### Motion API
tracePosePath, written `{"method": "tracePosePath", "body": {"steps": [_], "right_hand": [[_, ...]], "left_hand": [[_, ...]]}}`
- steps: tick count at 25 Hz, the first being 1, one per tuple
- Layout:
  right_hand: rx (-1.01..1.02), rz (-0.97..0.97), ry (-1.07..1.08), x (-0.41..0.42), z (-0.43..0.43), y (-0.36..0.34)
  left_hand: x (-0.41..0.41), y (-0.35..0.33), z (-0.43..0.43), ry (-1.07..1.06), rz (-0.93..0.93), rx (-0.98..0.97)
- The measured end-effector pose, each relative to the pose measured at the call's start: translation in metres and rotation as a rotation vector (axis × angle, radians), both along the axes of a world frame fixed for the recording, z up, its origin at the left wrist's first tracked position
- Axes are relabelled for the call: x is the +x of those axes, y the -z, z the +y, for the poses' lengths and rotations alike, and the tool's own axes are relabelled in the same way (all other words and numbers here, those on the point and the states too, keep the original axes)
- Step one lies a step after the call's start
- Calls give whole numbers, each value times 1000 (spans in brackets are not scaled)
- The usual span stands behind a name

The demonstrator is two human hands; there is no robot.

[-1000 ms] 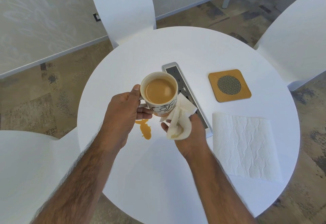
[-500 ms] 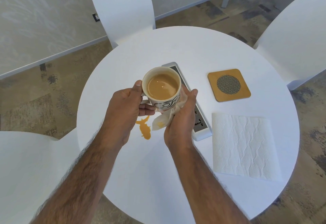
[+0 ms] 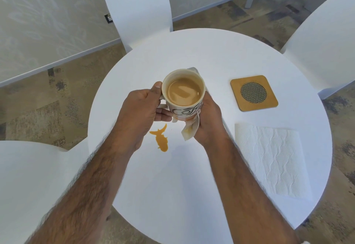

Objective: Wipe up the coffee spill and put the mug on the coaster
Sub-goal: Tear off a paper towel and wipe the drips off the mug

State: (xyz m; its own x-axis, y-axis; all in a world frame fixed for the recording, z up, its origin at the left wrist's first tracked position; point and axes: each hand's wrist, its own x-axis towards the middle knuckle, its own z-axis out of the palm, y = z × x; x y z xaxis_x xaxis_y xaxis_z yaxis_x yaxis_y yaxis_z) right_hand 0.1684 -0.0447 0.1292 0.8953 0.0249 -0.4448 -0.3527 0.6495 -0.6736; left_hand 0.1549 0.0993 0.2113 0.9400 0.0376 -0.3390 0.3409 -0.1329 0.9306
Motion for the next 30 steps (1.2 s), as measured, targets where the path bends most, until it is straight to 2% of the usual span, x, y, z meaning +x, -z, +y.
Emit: {"method": "tracePosePath", "body": {"steps": [3,9,13,17,21,24,27,30], "right_hand": [[-13,112,1,8,4,10],[135,289,50,8,10,22],[-7,357,49,8,14,23],[-302,285,67,17,5,27],[-643,115,26,37,-5,25],[-667,23,-38,58,-8,19],[-626,3,-100,78,-3,27],[-667,-11,-146,93,4,39]], "left_hand": [[-1,8,1,0,5,11],[1,34,9,-73,-1,18],[8,45,17,-107,-3,-3],[20,53,24,-127,24,-34],[44,67,31,-117,34,-48],[69,82,39,-112,47,-28],[91,98,46,-78,53,-10],[110,115,50,-42,64,8]]}}
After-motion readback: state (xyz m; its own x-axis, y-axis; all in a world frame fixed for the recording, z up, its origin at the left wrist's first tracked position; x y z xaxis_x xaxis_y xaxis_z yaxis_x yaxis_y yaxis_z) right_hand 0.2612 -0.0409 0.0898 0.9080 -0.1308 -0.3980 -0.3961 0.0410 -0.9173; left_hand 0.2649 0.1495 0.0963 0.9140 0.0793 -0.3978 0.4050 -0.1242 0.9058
